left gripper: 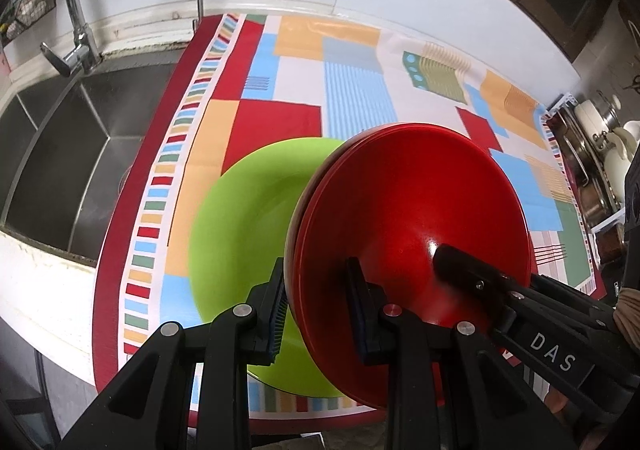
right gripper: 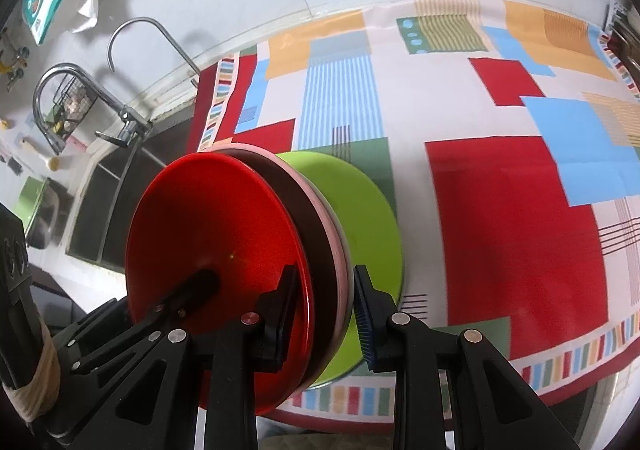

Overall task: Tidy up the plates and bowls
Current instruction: 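Carry the nested bowls over the lime-green plate and lower onto the white bowl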

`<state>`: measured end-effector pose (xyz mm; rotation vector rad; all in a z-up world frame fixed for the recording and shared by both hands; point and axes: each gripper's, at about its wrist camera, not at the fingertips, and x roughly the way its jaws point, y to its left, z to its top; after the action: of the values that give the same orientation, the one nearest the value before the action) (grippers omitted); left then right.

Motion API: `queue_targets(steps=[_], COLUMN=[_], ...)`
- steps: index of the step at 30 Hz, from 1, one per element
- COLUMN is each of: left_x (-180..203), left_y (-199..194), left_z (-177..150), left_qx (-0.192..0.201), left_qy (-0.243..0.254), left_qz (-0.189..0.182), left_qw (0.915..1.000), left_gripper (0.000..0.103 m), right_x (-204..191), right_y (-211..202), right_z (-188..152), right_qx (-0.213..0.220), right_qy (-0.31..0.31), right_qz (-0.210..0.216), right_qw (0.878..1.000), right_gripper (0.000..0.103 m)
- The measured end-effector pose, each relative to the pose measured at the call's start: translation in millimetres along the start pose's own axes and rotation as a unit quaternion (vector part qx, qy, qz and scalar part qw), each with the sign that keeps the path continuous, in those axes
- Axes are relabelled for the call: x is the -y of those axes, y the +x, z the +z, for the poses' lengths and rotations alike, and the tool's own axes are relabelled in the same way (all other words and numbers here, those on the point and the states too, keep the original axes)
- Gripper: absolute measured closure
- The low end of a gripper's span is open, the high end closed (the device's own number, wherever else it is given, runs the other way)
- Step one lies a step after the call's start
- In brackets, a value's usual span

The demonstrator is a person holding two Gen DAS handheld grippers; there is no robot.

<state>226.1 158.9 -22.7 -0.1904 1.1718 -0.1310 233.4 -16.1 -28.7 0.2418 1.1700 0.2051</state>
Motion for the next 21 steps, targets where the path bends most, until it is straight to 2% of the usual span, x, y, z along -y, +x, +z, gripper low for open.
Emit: queue_targets(steps=[21], left_x=[-17], left_y=[32], left_z=[10], left_qx=[-0.042], left_qy=[-0.006], left_qz=[-0.004], left_qw=[0.9991], left_gripper=[0.076], right_x=[-4], right_y=[43], right_z=[9], right_qx=[-0.053], right_qy=[0.014], right_qz=[-0.005], right_qw=[0.998], right_gripper=[0.074])
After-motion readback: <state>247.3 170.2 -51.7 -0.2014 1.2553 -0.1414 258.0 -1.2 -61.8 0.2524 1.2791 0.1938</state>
